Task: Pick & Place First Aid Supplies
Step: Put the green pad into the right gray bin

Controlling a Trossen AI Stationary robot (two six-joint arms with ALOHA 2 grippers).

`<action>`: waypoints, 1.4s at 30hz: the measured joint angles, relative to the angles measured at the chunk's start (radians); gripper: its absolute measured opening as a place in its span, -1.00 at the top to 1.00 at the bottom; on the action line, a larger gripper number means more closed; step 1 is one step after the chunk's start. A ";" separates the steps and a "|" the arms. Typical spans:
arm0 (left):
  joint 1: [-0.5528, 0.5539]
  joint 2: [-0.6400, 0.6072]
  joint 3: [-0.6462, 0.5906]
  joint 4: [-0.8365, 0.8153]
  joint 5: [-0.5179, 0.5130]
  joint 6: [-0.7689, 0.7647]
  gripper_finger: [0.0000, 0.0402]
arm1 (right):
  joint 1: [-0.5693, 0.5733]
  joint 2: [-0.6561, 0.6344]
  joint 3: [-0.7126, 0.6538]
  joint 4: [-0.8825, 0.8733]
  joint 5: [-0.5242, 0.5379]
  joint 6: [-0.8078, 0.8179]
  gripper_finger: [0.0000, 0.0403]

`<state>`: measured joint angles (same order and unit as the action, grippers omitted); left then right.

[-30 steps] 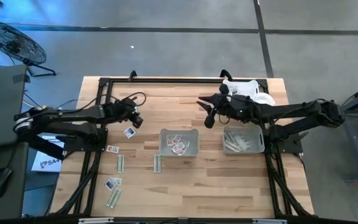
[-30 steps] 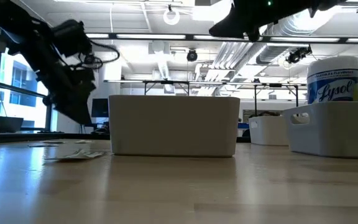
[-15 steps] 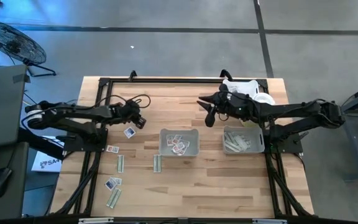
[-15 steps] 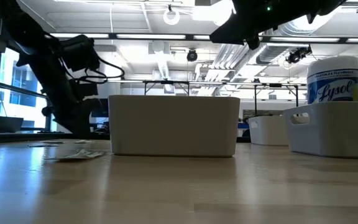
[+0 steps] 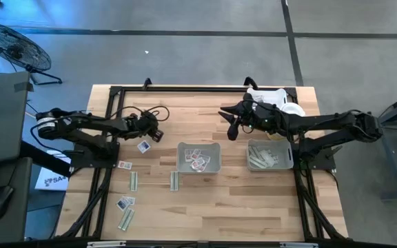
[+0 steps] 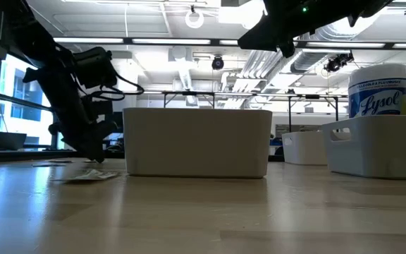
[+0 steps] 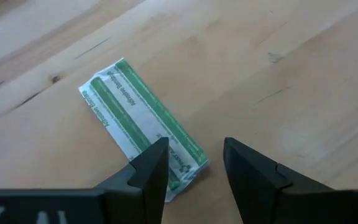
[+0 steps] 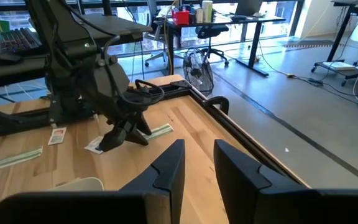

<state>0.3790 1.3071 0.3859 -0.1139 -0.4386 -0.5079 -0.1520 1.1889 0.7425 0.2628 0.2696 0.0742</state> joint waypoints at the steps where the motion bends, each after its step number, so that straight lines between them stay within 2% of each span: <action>1: 0.000 0.002 0.000 0.000 -0.005 -0.001 0.25 | 0.000 0.000 0.000 0.000 0.000 0.000 0.60; 6: 0.025 0.003 0.001 -0.017 -0.014 -0.051 0.39 | 0.000 0.000 0.000 -0.002 0.000 0.005 0.61; 11: 0.116 0.003 0.001 -0.063 0.023 -0.072 0.68 | 0.000 0.000 0.000 -0.026 0.000 0.029 0.60; 16: 0.151 0.003 0.001 -0.064 0.053 -0.048 0.95 | 0.000 0.000 0.000 -0.068 -0.001 0.042 0.61; 24: 0.151 -0.002 0.013 -0.069 0.053 -0.023 0.99 | 0.000 0.000 0.000 -0.087 -0.042 0.042 0.61; 31: 0.119 -0.062 0.100 -0.065 0.127 0.082 1.00 | 0.000 0.000 0.000 -0.114 -0.075 0.032 0.60; 35: 0.066 -0.079 0.132 0.015 0.220 0.167 1.00 | 0.022 0.017 0.000 -0.108 -0.154 -0.086 0.61; 42: -0.006 -0.078 0.140 0.340 0.509 0.251 1.00 | 0.058 0.168 0.000 0.111 -0.226 -0.296 0.44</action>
<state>0.3729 1.2293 0.5255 0.2263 0.0702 -0.2564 -0.0940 1.3566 0.7427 0.3735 0.0431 -0.2220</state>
